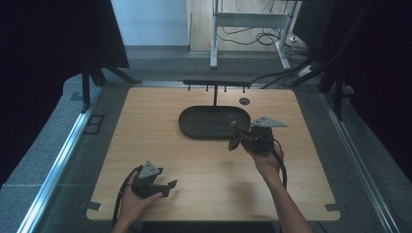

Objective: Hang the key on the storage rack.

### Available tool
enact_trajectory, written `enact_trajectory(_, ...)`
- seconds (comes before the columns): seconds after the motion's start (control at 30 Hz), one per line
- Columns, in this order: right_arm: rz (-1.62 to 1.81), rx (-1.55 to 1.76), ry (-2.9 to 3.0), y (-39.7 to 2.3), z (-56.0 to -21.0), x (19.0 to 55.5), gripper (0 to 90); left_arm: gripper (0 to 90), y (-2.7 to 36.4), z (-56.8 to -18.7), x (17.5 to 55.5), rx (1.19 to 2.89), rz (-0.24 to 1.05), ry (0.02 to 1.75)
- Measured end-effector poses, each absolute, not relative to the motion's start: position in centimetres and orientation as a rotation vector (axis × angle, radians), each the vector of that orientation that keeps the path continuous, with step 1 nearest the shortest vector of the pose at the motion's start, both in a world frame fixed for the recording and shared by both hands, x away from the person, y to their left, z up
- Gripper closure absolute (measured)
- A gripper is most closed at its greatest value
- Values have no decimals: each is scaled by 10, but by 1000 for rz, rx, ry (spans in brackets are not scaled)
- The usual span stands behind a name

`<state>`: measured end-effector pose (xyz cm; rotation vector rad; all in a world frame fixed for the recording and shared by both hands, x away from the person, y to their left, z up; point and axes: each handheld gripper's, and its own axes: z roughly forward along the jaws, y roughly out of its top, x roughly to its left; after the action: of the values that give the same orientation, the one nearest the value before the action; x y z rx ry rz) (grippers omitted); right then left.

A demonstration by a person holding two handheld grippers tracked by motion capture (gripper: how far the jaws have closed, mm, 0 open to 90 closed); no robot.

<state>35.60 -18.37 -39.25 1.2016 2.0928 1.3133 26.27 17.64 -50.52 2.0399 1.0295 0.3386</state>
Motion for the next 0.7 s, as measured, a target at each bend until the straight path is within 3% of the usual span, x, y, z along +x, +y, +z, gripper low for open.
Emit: enact_trajectory(0.7, 1296, 1262, 2018, -191, -388, 382, 809, 254, 176, -506, 263, 2042, 325, 1028)
